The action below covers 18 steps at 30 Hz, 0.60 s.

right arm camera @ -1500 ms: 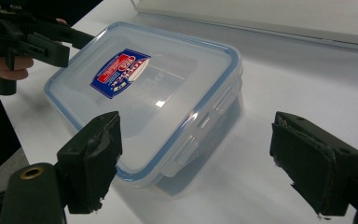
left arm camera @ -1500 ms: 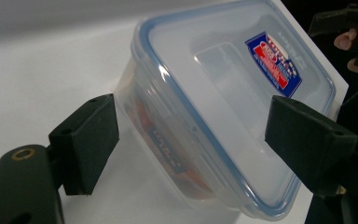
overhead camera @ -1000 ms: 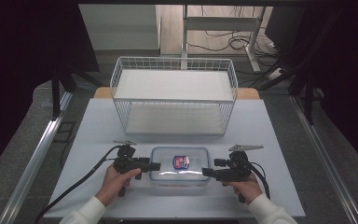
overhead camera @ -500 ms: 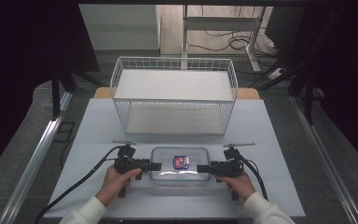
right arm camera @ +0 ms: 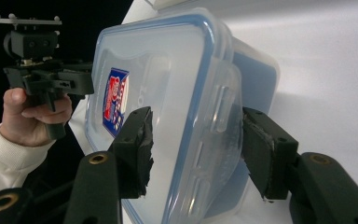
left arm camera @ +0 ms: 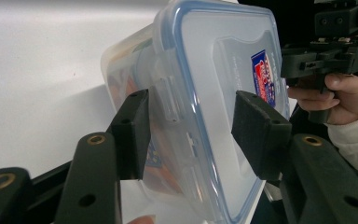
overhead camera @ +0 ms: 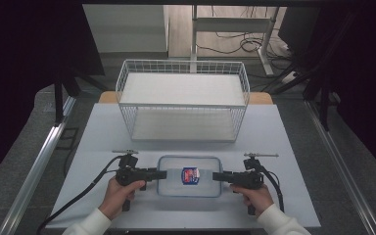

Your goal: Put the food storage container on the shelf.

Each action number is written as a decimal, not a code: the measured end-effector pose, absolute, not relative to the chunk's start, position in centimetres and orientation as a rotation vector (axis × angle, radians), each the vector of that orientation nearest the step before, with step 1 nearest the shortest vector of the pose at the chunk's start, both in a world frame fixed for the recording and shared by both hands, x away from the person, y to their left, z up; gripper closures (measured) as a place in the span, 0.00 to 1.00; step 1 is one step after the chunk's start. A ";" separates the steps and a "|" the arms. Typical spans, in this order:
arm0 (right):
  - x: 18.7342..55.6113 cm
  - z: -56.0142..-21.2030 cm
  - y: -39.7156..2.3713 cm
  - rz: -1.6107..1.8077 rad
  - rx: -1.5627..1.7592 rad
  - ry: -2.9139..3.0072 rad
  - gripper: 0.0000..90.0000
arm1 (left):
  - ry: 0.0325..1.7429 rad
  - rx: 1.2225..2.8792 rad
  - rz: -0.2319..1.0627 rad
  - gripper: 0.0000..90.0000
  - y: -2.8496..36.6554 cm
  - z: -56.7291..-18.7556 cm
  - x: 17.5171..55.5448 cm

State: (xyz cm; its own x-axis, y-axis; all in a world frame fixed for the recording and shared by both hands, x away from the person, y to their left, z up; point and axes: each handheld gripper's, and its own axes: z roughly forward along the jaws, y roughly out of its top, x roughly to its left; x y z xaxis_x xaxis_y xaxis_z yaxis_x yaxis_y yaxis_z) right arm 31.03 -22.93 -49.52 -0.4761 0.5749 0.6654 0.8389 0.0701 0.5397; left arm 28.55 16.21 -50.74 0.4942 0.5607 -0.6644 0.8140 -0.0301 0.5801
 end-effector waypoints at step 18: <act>29.8 -48.9 -22.7 -1.394 -1.432 -2.097 0.52 | 1.168 1.726 -0.268 0.57 16.3 -49.8 27.2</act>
